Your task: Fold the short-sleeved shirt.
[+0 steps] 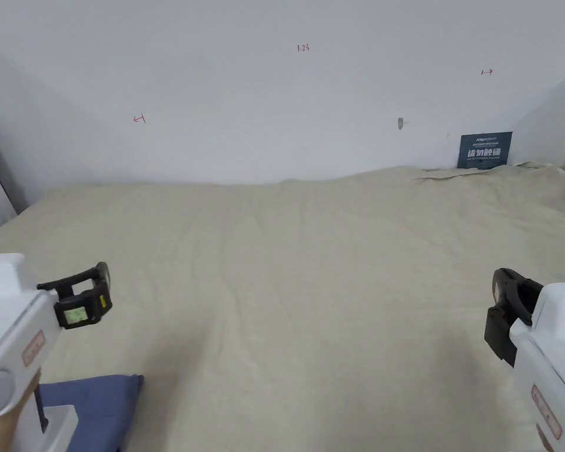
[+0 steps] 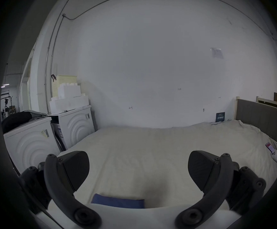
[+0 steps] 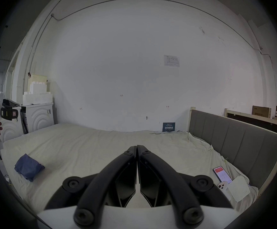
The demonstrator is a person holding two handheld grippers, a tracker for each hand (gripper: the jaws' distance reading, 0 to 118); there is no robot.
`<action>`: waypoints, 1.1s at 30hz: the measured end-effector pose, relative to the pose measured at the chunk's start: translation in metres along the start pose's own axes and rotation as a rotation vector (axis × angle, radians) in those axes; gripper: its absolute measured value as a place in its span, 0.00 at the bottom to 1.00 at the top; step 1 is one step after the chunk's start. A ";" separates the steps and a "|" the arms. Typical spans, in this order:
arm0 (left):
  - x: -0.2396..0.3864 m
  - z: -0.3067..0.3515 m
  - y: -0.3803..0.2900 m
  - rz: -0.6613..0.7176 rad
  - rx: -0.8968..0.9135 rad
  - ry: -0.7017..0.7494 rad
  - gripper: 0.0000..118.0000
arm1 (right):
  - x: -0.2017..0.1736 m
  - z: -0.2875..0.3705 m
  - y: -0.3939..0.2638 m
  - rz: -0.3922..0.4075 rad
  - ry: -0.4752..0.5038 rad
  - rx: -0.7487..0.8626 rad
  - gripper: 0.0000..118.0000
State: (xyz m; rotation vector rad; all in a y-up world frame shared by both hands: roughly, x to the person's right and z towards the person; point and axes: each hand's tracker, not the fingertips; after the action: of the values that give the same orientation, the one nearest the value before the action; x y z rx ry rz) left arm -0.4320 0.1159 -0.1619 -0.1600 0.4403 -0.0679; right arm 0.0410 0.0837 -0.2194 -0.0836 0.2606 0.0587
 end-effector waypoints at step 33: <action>0.172 0.049 -0.072 0.040 0.216 -0.190 0.00 | 0.030 0.016 -0.012 -0.001 -0.053 0.031 0.01</action>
State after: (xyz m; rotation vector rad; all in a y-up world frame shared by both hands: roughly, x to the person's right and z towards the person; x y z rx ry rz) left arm -0.2582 0.0345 -0.1780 0.0554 0.2441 -0.0598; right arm 0.0747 0.0749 -0.2107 -0.0515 0.2087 0.0562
